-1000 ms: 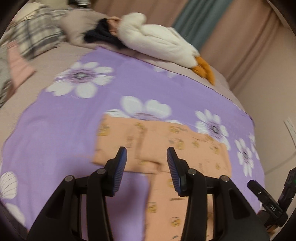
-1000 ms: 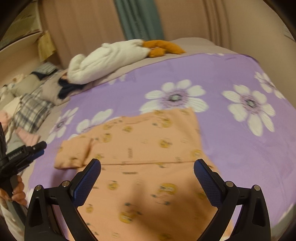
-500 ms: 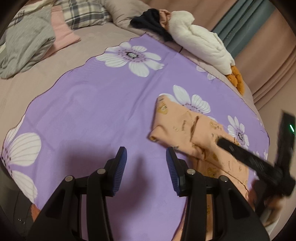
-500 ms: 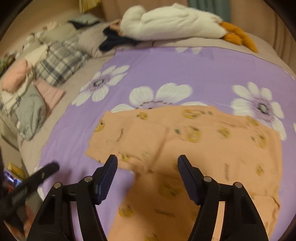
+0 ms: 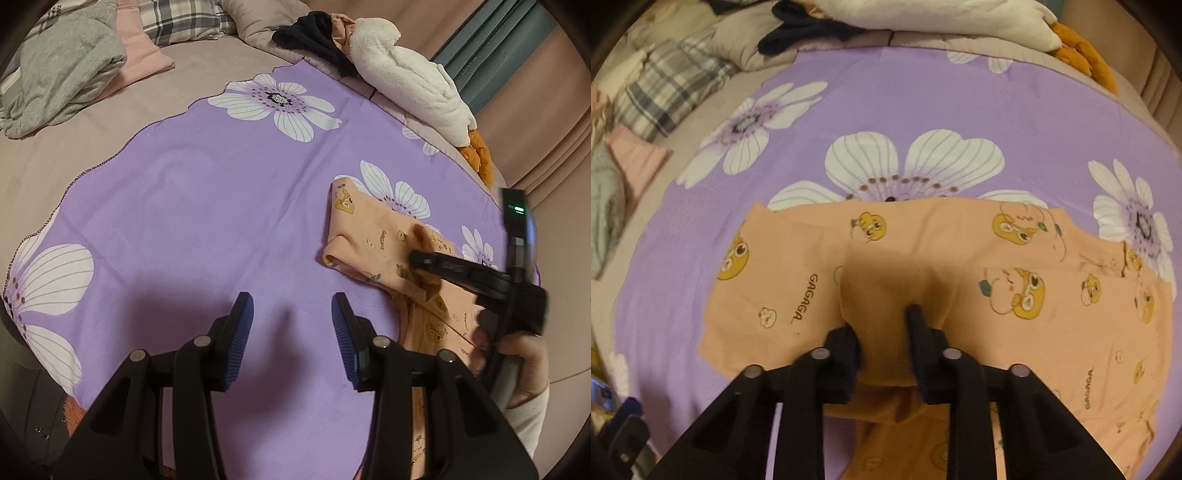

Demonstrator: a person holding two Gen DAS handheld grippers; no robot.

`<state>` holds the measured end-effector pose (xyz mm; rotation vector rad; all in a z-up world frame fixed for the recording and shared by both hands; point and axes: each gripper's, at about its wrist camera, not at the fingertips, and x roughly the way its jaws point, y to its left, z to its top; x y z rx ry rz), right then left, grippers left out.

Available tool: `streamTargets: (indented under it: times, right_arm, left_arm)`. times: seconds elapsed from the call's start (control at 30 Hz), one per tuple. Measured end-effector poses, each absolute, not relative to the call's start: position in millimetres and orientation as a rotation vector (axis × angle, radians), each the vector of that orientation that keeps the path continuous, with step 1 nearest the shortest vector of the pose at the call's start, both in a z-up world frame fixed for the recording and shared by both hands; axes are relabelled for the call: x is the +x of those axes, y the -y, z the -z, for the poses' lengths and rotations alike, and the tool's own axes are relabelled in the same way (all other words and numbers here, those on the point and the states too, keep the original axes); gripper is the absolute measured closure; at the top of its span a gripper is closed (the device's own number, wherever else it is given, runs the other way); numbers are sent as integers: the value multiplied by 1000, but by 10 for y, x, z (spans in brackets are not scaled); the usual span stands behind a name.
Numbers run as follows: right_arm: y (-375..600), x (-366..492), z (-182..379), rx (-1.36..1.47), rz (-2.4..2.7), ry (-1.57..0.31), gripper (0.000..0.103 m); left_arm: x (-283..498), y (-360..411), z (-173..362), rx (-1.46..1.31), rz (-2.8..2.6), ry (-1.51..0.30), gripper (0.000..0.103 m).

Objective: Fold small clothes
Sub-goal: 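Lower the right gripper onto the shirt side edge and close on it, then lift the gripped side edge with the right gripper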

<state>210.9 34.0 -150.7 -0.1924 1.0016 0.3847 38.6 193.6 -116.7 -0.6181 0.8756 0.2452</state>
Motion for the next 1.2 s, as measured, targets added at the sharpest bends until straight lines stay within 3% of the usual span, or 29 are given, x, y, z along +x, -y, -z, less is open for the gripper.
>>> streamTargets:
  times: [0.23,0.47,0.5,0.53,0.6,0.87,0.9,1.0,1.2]
  right_arm:
    - [283,2089,1231,-52,-357,-940,80]
    - [890,2222,1451,119,-275,-1033,78]
    - [954,2226,1470,146,-279,-1044,71]
    - [994,2220,1480,166,-280,-1049,56]
    - [1032,2201,1481,193,-289,-1036,45]
    - [735,2226,1611,161,-387,-1077,45]
    - [702,2234,1648,183,-409,-1092,49]
    - [586,2221,1619,109,-387,-1073,90]
    - [454,2103,1111,38,-468,-948,95]
  left_arm:
    - [448,-1886,1159,-611,-223,-876,59]
    - [510,-1854,1174,-612,-214,-890,58]
    - [515,-1847,1175,-611,-213,-891,58]
    - [520,-1840,1175,-609,-212,-892,58]
    - [529,-1824,1170,-606,-210,-894,58]
    - [525,-1755,1138,-585,-206,-897,58]
    - [522,-1752,1134,-581,-206,-897,58]
    - [516,-1751,1123,-576,-208,-896,58]
    - [523,-1767,1109,-574,-211,-891,58]
